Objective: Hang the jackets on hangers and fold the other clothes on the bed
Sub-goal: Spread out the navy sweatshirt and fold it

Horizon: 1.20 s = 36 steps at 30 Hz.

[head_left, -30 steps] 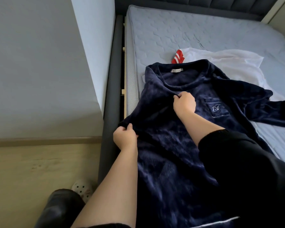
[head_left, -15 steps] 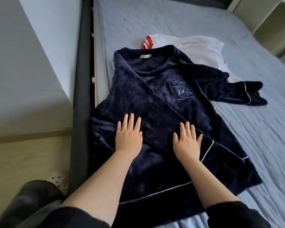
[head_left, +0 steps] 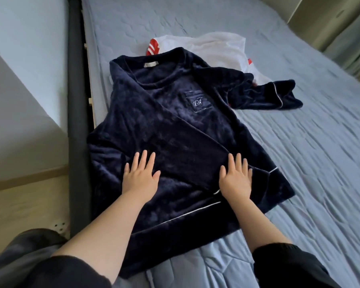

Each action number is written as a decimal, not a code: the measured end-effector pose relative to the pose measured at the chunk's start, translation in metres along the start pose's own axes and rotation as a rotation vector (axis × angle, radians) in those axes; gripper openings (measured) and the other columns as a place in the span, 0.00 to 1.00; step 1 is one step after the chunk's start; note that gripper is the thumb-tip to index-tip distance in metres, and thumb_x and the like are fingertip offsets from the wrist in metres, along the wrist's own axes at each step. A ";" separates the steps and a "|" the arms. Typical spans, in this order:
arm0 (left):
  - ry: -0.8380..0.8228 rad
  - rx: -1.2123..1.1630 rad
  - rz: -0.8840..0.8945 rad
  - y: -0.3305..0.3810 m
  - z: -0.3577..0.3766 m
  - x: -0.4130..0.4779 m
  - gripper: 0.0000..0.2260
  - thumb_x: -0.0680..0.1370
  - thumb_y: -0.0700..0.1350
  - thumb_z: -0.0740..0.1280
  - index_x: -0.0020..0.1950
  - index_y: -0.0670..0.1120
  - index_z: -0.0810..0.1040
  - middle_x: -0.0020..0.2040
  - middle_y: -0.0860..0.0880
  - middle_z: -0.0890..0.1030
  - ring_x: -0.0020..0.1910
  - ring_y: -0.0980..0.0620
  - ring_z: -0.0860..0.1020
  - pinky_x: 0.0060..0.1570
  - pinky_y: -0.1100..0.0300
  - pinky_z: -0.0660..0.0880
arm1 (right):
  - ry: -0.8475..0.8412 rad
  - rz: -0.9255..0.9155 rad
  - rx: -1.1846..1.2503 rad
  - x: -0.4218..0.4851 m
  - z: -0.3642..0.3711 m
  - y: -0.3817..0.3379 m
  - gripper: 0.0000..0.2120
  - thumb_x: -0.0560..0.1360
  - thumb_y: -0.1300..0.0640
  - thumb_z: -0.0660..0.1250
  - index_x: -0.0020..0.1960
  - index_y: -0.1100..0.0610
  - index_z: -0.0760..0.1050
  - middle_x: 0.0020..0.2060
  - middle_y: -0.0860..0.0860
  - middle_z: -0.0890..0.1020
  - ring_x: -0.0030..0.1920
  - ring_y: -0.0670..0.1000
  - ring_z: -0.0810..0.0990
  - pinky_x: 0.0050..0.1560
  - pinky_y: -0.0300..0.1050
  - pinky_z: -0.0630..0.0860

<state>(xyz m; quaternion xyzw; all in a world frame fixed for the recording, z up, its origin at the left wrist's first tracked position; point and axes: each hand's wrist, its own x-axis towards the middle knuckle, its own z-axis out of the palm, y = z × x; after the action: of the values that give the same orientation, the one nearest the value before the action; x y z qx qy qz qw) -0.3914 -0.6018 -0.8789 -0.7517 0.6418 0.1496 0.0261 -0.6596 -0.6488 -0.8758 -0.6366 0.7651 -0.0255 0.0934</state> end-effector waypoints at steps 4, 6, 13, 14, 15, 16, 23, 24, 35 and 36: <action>-0.016 -0.045 -0.066 0.011 -0.008 -0.001 0.26 0.82 0.57 0.43 0.78 0.53 0.39 0.79 0.50 0.40 0.77 0.48 0.37 0.75 0.45 0.45 | -0.017 0.003 -0.005 0.001 -0.003 0.010 0.28 0.81 0.45 0.46 0.79 0.52 0.47 0.78 0.54 0.48 0.78 0.54 0.44 0.76 0.56 0.42; 0.013 -0.047 -0.091 0.021 -0.014 -0.002 0.26 0.82 0.58 0.43 0.78 0.52 0.41 0.79 0.49 0.41 0.77 0.47 0.38 0.74 0.44 0.45 | -0.014 -0.022 -0.003 0.002 -0.006 0.003 0.29 0.81 0.45 0.47 0.79 0.53 0.47 0.78 0.55 0.46 0.78 0.54 0.42 0.75 0.58 0.42; 0.038 0.032 -0.039 0.052 -0.029 0.003 0.26 0.82 0.58 0.44 0.78 0.52 0.44 0.79 0.46 0.42 0.77 0.44 0.38 0.73 0.43 0.43 | 0.006 -0.224 0.132 0.020 -0.021 -0.036 0.27 0.82 0.46 0.50 0.77 0.57 0.55 0.78 0.56 0.52 0.77 0.56 0.48 0.74 0.59 0.47; 0.038 0.045 -0.031 0.055 -0.032 0.007 0.26 0.82 0.58 0.45 0.78 0.52 0.44 0.79 0.46 0.42 0.76 0.43 0.38 0.74 0.42 0.43 | -0.004 -0.227 0.169 0.026 -0.024 -0.039 0.26 0.82 0.46 0.51 0.76 0.57 0.56 0.77 0.56 0.55 0.76 0.58 0.53 0.73 0.59 0.52; 0.037 0.058 -0.022 0.059 -0.035 0.011 0.26 0.82 0.57 0.45 0.78 0.53 0.44 0.79 0.46 0.42 0.76 0.43 0.37 0.73 0.42 0.43 | -0.011 -0.217 0.203 0.032 -0.026 -0.041 0.26 0.82 0.46 0.52 0.76 0.58 0.57 0.76 0.57 0.58 0.74 0.59 0.58 0.71 0.58 0.57; 0.031 0.062 -0.019 0.063 -0.039 0.015 0.26 0.82 0.57 0.45 0.78 0.53 0.43 0.79 0.46 0.42 0.76 0.43 0.37 0.73 0.42 0.43 | -0.015 -0.200 0.222 0.039 -0.028 -0.043 0.26 0.82 0.46 0.52 0.75 0.58 0.58 0.75 0.57 0.61 0.71 0.60 0.62 0.67 0.58 0.62; -0.089 -0.059 -0.082 0.085 -0.057 0.068 0.26 0.82 0.60 0.46 0.77 0.57 0.40 0.78 0.47 0.38 0.76 0.43 0.35 0.72 0.39 0.41 | -0.049 -0.105 0.259 0.086 -0.030 -0.052 0.23 0.82 0.46 0.53 0.71 0.57 0.66 0.67 0.59 0.68 0.66 0.61 0.66 0.62 0.56 0.66; -0.081 -0.058 -0.074 0.085 -0.058 0.074 0.26 0.82 0.60 0.46 0.77 0.57 0.40 0.78 0.47 0.37 0.76 0.42 0.35 0.72 0.39 0.41 | -0.019 -0.106 0.264 0.092 -0.029 -0.055 0.23 0.81 0.46 0.54 0.71 0.57 0.65 0.69 0.58 0.66 0.67 0.61 0.65 0.63 0.56 0.65; 0.056 0.017 -0.052 0.082 -0.051 0.142 0.30 0.79 0.65 0.43 0.77 0.56 0.37 0.77 0.45 0.35 0.75 0.42 0.33 0.71 0.37 0.39 | -0.121 -0.155 0.095 0.147 0.015 -0.071 0.31 0.80 0.42 0.53 0.77 0.55 0.52 0.77 0.58 0.53 0.76 0.58 0.51 0.73 0.59 0.51; 0.080 0.011 -0.041 0.084 -0.048 0.147 0.30 0.79 0.65 0.43 0.77 0.56 0.37 0.77 0.45 0.35 0.75 0.41 0.33 0.71 0.37 0.39 | -0.099 -0.162 0.075 0.149 0.018 -0.071 0.31 0.79 0.42 0.53 0.77 0.55 0.52 0.76 0.58 0.54 0.75 0.58 0.53 0.72 0.59 0.53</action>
<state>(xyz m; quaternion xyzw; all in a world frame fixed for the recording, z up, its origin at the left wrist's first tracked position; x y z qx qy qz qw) -0.4444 -0.7680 -0.8580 -0.7698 0.6277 0.1153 0.0077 -0.6133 -0.8062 -0.8987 -0.6929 0.7041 -0.0301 0.1523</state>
